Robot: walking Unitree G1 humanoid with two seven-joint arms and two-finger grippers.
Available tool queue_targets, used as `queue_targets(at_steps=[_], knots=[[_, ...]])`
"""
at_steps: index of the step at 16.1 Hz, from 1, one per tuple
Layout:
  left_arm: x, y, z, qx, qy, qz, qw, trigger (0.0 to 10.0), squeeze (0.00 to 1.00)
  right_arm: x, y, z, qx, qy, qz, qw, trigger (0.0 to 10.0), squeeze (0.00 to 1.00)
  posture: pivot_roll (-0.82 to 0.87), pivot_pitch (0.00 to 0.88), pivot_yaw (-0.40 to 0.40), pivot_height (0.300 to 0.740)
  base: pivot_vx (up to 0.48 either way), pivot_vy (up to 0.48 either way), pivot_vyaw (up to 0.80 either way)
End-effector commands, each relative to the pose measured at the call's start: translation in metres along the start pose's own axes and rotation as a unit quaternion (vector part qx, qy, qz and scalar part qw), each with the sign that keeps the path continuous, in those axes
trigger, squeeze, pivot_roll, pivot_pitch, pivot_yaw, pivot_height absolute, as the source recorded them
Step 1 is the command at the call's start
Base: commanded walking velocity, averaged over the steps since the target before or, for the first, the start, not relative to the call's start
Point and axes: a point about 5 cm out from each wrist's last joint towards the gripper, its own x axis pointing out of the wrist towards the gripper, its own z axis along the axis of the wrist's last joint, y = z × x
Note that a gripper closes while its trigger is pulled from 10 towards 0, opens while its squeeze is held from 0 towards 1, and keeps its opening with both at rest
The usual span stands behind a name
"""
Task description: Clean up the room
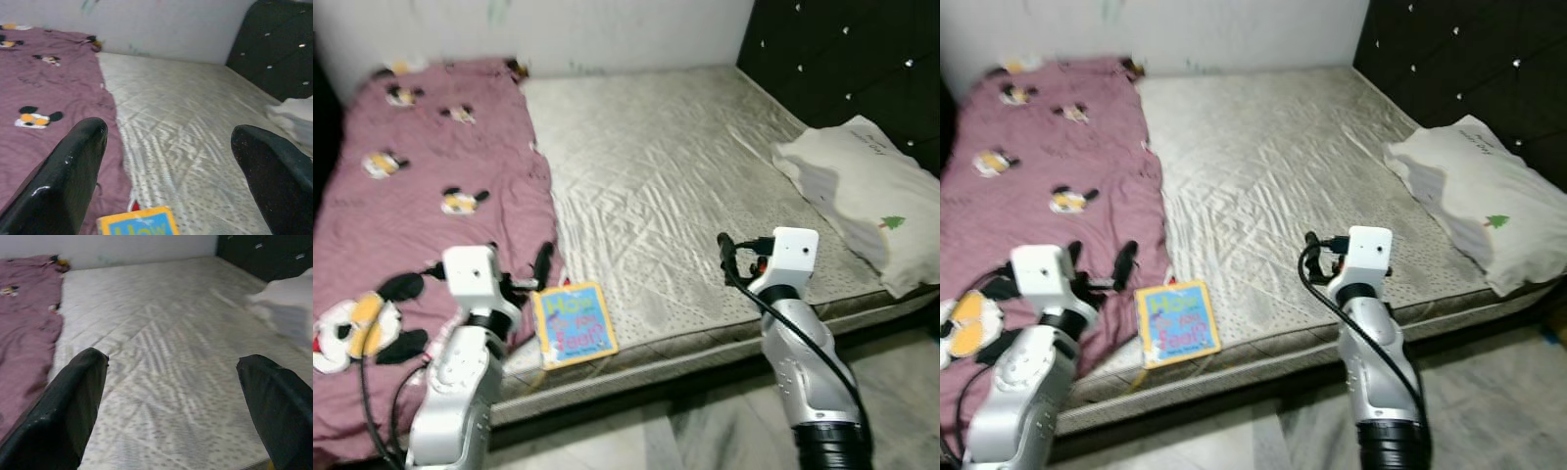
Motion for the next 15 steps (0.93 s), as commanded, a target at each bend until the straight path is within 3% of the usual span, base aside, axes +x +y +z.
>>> queue_targets(at_steps=[1,10,15], knots=[[0.0001,0.0003,0.0033,0.003,-0.005,-0.001,1.0,10.0,0.0,0.0011,0.0026,0.0029,-0.003,-0.004,0.007,1.0,10.0,0.0,-0.05,0.082,-0.025,0.74,0.255,0.0,0.0],[0.0009,0.0015,0.0009,0.007,0.002,0.007,1.0,10.0,0.0,0.0012,0.0037,0.0016,-0.005,-0.001,0.011,1.0,10.0,0.0,-0.05,0.07,-0.022,0.74,0.0,0.0,-0.05],[0.0017,0.0005,-0.0001,0.007,0.004,0.004,1.0,10.0,0.0,0.0017,0.0039,0.0011,-0.008,0.001,0.013,1.0,10.0,0.0,-0.05,0.066,-0.021,0.74,0.0,0.461,0.0]])
